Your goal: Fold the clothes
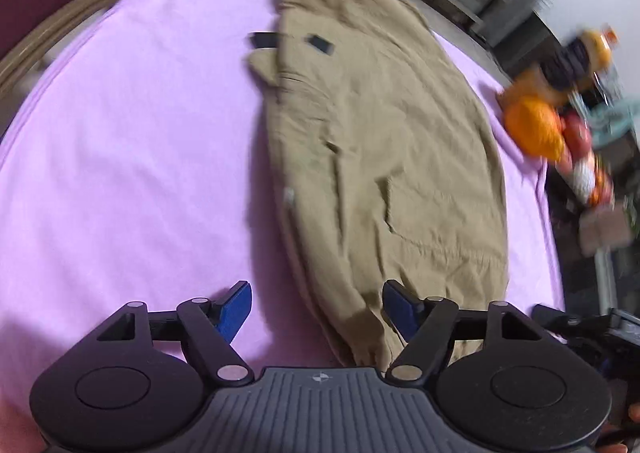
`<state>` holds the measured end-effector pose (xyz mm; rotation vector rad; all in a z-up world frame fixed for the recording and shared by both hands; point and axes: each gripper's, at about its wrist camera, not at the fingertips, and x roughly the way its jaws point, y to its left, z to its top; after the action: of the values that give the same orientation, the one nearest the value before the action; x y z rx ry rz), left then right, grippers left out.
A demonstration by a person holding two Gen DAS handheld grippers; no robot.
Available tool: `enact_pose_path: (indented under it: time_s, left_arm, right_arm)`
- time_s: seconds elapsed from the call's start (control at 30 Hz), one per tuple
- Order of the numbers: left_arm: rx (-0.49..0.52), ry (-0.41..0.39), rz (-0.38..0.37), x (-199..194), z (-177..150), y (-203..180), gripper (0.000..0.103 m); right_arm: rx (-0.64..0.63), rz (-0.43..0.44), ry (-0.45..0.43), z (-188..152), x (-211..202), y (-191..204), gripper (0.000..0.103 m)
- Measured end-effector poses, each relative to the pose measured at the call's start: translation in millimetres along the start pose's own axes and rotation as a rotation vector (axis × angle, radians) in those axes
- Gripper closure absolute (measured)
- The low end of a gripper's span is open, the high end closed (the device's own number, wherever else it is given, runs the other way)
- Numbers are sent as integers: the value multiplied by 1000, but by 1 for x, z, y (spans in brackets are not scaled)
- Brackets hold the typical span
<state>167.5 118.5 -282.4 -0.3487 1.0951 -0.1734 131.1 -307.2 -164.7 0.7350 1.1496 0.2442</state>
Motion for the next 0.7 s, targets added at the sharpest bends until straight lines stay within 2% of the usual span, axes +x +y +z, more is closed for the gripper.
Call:
enact_pose_path:
  time_s: [0.03, 0.1, 0.13, 0.17, 0.2, 0.27, 0.37, 0.4, 0.5, 0.57, 0.6, 0.63, 0.7]
  left_arm:
    - [40, -8, 17, 3, -4, -7, 34]
    - [93, -20, 51, 9, -7, -18, 45]
    - [99, -30, 64, 6, -7, -22, 78]
    - [104, -40, 77, 2, -7, -26, 90]
    - [110, -50, 90, -2, -7, -30, 96]
    - [96, -77, 61, -21, -4, -33, 97]
    - [34, -93, -14, -54, -1, -25, 97]
    - [13, -86, -26, -59, 0, -22, 97]
    - [-37, 1, 15, -40, -5, -8, 92]
    - [-34, 81, 86, -21, -12, -5, 88]
    - [-27, 103, 106, -16, -15, -4, 85]
    - [-12, 88, 94, -23, -15, -5, 81]
    - [25, 36, 59, -45, -7, -9, 78]
  right_arm:
    - [-13, -21, -5, -7, 8, -3, 42]
    - [-65, -16, -57, -21, 12, 1, 48]
    - [-114, -13, -64, -29, 14, 8, 61]
    - [-138, -19, -44, -32, 18, 14, 84]
    - [-153, -30, -54, -35, 13, 22, 84]
    - [-181, -53, -78, -40, 3, 38, 94]
    - [-139, 33, -73, -40, -29, 51, 95]
    - [-141, 44, -67, -41, -38, 55, 95]
    - [-155, 8, -22, -46, -34, 55, 94]
    - [-145, -59, 40, -46, -14, 49, 84]
    - [-140, -92, 72, -45, -4, 46, 82]
    - [-163, -91, 72, -43, -7, 49, 81]
    - [-237, -75, 23, -31, -30, 62, 75]
